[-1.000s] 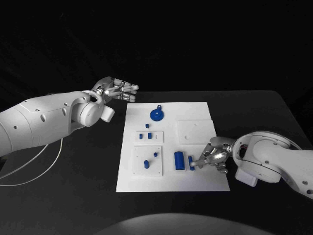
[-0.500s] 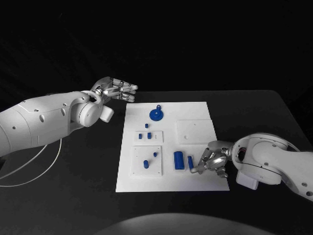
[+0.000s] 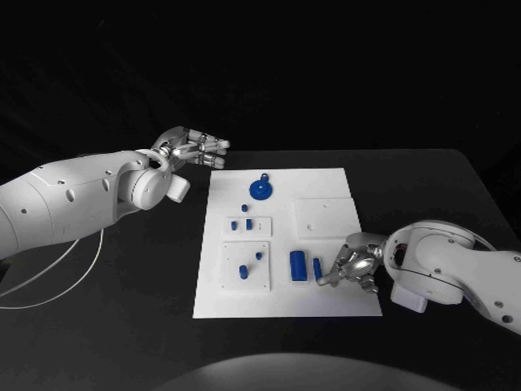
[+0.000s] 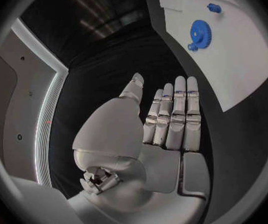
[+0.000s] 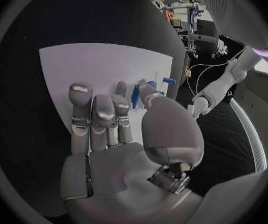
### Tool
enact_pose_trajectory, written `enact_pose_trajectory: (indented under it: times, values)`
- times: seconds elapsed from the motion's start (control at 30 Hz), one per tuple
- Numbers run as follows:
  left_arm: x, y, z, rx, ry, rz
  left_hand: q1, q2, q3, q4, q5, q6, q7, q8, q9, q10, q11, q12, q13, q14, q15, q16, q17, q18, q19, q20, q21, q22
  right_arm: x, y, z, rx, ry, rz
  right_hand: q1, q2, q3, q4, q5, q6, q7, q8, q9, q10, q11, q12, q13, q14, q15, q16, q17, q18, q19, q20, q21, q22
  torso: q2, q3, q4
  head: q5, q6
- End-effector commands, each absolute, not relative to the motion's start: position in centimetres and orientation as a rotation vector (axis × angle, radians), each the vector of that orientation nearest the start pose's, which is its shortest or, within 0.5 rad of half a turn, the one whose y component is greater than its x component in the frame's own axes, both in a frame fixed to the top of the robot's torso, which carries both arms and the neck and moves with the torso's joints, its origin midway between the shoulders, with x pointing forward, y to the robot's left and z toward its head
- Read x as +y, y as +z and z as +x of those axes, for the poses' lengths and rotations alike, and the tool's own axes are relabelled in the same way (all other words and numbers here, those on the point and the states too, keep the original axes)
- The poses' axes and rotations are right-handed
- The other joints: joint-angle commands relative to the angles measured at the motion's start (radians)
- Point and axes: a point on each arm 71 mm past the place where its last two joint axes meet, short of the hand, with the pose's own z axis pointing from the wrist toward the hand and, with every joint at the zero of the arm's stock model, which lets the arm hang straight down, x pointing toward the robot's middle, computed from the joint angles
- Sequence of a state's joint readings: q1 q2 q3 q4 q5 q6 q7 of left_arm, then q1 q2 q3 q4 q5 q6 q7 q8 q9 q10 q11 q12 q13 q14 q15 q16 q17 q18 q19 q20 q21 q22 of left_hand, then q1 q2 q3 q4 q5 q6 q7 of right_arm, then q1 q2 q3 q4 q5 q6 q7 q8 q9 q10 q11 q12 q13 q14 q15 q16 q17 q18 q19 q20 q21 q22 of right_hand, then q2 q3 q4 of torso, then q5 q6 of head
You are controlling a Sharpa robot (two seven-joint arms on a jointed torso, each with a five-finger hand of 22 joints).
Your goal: Assemble the parts on the task board
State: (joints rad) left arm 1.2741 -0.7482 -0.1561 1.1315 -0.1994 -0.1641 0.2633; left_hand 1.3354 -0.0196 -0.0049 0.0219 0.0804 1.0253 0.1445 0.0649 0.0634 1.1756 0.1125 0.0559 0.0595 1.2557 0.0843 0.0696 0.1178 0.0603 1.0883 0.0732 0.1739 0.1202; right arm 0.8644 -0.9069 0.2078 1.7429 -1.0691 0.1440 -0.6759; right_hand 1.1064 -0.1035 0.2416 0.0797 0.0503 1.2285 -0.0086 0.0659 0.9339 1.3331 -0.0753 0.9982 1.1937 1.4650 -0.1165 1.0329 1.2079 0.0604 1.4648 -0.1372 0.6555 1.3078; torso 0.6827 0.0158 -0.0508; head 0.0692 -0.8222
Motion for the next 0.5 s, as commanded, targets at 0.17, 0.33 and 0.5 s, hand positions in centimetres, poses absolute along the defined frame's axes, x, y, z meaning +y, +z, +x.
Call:
enact_pose_trajectory:
  times: [0.17,0.33,0.5]
  values:
    - [27.59,-20.39,54.95,1.601,-1.225,-0.943,-0.009,0.004,-0.003,-0.001,-0.006,-0.007,-0.002,-0.001,0.0,-0.006,0.001,0.005,0.001,-0.003,0.004,0.0,0.001,-0.011,-0.006,0.0,-0.002,-0.001,-19.31,-27.13,40.01,2.482,0.458,0.312,-0.003,0.018,0.003,-0.018,-0.002,0.002,-0.007,0.0,0.007,0.008,0.001,-0.001,0.003,0.009,-0.005,-0.002,0.002,-0.02,0.053,-0.008,0.0,0.073,0.0,0.0001,-0.0003,-0.001,0.0]
    - [27.59,-20.4,54.96,1.602,-1.225,-0.943,-0.009,0.004,-0.003,-0.001,-0.006,-0.007,-0.002,-0.001,0.0,-0.006,0.001,0.005,0.001,-0.003,0.004,0.0,0.001,-0.011,-0.006,0.0,-0.002,-0.001,-19.33,-27.38,40.08,2.503,0.44,0.301,0.008,0.008,0.041,-0.027,-0.002,0.0,-0.008,-0.001,0.003,0.008,0.0,-0.002,0.003,0.009,-0.005,-0.003,0.001,-0.021,0.053,-0.008,-0.001,0.073,0.0,-0.0002,0.0001,-0.001,-0.001]
    - [27.59,-20.41,54.96,1.603,-1.224,-0.944,-0.009,0.004,-0.003,-0.001,-0.006,-0.007,-0.002,-0.001,0.0,-0.006,0.001,0.005,0.001,-0.003,0.004,0.0,0.001,-0.011,-0.006,0.0,-0.002,-0.001,-19.42,-27.8,40.2,2.539,0.435,0.313,0.013,0.013,0.075,-0.071,0.009,-0.006,-0.007,-0.002,-0.006,0.006,0.003,0.001,0.002,0.009,-0.001,-0.002,-0.003,-0.019,0.052,-0.003,-0.002,0.073,-0.001,-0.0004,0.0002,-0.002,-0.001]
